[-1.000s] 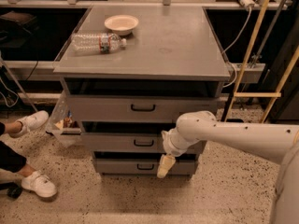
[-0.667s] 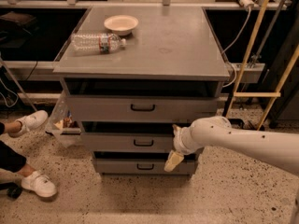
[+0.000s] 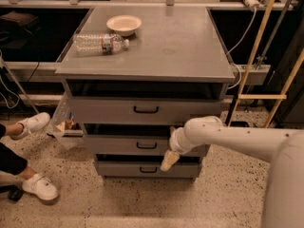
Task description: Open middle drawer
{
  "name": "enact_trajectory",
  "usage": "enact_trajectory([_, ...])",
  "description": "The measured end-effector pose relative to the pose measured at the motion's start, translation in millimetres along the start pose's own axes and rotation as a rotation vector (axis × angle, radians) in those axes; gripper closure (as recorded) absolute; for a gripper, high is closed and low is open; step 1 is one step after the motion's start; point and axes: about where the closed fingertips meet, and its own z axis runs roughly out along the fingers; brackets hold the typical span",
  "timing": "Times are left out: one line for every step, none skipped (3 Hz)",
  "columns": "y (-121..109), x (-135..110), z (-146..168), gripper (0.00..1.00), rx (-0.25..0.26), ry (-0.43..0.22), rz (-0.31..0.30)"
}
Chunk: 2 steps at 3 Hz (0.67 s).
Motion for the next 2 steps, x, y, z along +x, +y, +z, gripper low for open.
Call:
enact_trajectory([-37.0, 8.5, 68.7, 0.0, -0.037, 0.008, 0.082])
enact_trajectory([-37.3, 8.3, 68.4, 0.0, -0.036, 0.008, 0.082])
